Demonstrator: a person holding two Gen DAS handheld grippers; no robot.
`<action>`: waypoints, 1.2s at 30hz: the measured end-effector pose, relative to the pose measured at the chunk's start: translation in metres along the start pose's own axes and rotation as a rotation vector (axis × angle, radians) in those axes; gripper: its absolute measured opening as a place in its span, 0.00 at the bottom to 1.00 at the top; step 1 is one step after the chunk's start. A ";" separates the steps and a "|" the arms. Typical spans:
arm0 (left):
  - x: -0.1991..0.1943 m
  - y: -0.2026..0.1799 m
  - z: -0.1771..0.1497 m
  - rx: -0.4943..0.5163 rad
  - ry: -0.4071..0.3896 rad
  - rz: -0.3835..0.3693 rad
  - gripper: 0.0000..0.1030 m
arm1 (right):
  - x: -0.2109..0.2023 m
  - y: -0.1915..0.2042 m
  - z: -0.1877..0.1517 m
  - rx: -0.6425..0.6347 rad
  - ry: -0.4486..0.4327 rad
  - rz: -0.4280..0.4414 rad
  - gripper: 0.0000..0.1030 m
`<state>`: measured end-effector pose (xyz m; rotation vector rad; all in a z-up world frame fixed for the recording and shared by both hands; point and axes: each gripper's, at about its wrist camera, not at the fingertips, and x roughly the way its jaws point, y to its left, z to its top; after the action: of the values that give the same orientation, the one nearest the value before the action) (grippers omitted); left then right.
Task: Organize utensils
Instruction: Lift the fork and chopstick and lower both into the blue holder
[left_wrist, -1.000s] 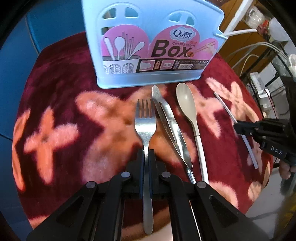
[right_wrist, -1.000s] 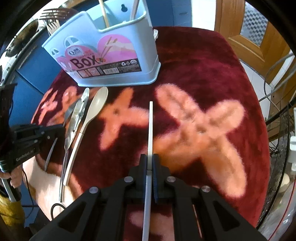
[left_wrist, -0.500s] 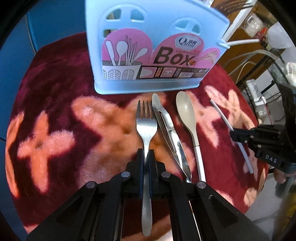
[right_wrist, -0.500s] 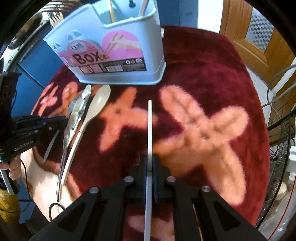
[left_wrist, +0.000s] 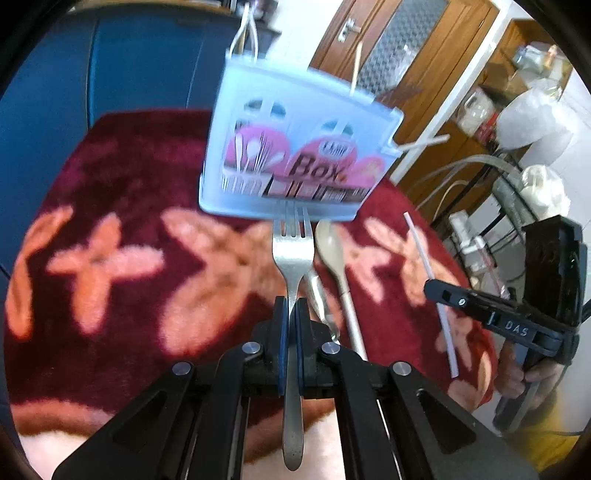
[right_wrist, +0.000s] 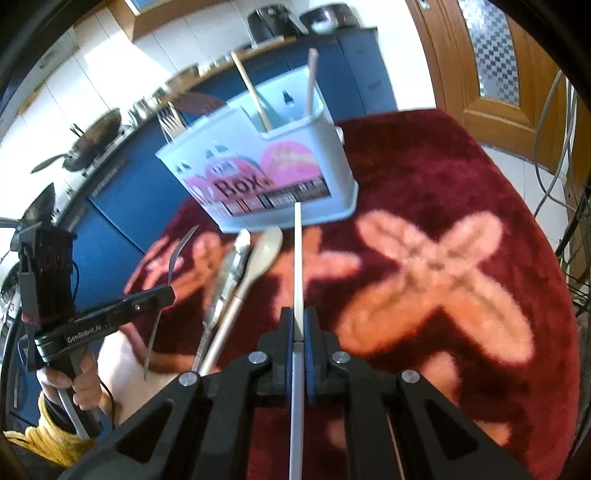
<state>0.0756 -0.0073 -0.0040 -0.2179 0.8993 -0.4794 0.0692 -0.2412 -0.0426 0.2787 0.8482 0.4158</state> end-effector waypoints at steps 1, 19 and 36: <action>-0.004 0.000 0.002 0.000 -0.017 -0.006 0.02 | -0.004 0.003 0.002 -0.011 -0.023 -0.001 0.07; -0.043 -0.017 0.079 0.040 -0.318 0.017 0.02 | -0.026 0.042 0.072 -0.110 -0.348 -0.004 0.07; -0.027 -0.034 0.171 0.115 -0.597 0.078 0.02 | -0.001 0.045 0.155 -0.172 -0.582 -0.068 0.07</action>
<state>0.1866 -0.0263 0.1323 -0.2046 0.2945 -0.3613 0.1770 -0.2128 0.0739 0.1946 0.2490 0.3169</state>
